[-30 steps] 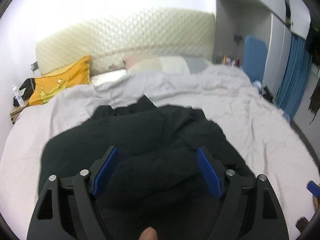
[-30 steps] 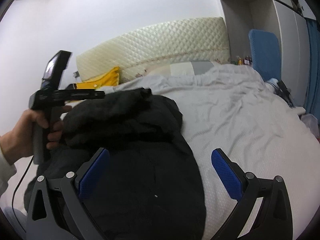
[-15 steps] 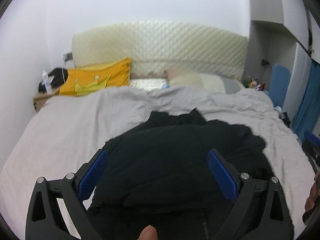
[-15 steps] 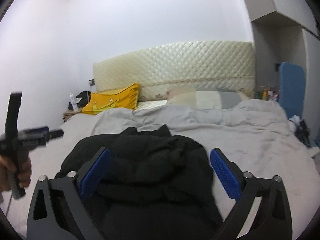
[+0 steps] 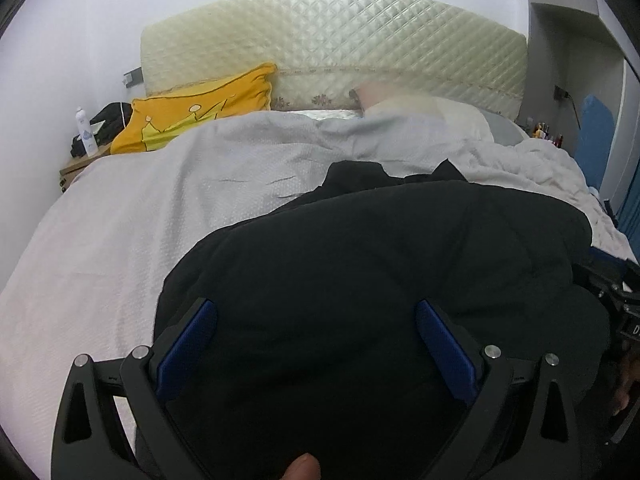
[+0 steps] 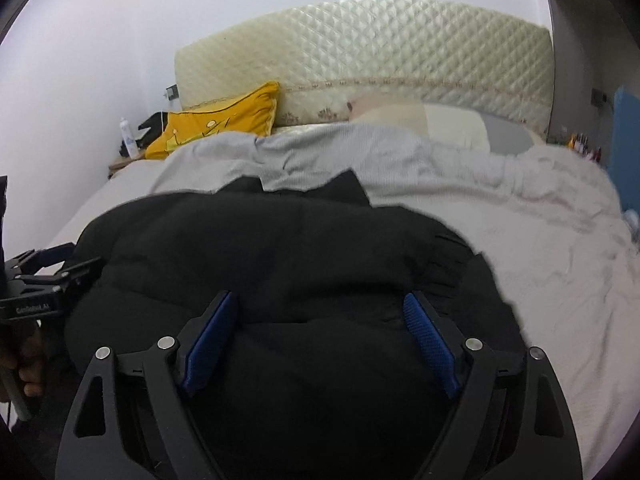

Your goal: Fold large clothes

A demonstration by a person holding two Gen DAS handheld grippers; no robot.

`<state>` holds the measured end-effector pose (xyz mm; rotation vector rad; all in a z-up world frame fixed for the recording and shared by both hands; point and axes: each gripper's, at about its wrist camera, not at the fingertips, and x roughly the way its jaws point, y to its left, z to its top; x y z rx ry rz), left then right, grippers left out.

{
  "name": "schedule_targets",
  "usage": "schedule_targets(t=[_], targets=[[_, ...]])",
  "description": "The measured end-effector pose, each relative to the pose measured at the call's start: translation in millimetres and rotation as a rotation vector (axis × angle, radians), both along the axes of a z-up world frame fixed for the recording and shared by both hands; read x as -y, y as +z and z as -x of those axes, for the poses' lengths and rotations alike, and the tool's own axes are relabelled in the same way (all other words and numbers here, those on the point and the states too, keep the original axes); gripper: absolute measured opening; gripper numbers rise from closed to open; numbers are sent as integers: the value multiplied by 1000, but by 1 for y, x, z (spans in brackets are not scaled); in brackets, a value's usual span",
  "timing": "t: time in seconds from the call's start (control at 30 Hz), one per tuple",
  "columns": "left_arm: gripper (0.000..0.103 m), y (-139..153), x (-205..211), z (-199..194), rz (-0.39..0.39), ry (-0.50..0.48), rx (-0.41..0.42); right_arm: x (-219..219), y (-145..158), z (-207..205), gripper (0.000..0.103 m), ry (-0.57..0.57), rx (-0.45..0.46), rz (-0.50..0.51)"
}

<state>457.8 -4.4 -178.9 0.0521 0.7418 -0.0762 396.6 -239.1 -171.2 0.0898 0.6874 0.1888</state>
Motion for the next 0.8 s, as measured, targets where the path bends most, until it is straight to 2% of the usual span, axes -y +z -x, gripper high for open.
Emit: schedule_targets(t=[0.23, 0.4, 0.53, 0.67, 0.8], targets=[[103, -28, 4, -19, 3, -2, -2, -7, -25, -12, 85, -8, 13, 34], [103, -39, 8, -33, -1, 5, -19, -6, -41, -28, 87, 0, -20, 28], [103, -45, 15, -41, -25, 22, -43, -10, -51, -42, 87, -13, -56, 61], [103, -38, 12, -37, 0, 30, -71, -12, -46, -44, 87, -23, -123, 71], [102, -13, 11, -14, 5, 42, -82, -5, -13, -21, 84, -21, -125, 7]])
